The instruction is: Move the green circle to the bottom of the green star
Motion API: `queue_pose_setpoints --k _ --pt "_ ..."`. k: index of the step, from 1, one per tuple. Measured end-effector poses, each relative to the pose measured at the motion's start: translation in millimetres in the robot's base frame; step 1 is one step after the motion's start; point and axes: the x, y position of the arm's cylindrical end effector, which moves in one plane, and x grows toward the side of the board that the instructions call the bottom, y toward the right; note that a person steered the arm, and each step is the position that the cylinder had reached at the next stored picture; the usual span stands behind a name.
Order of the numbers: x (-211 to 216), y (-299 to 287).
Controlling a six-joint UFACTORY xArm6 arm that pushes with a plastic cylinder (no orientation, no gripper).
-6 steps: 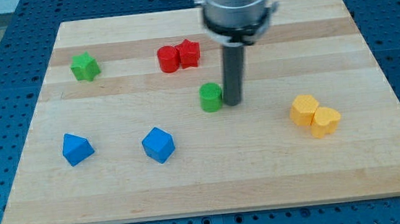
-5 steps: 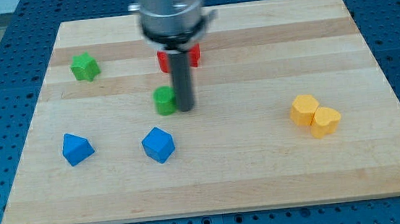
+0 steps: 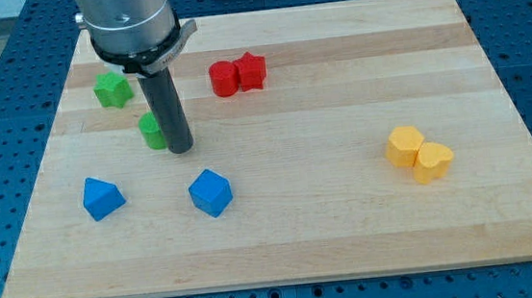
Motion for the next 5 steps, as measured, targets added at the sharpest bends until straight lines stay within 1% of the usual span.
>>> queue_pose_setpoints --k 1,2,3,4,5 --pt "-7.7 -5.2" --pt "-29.8 -5.4" --pt "-28.0 -8.6" --pt "-16.7 -12.2" --pt "-26.7 -40.8"
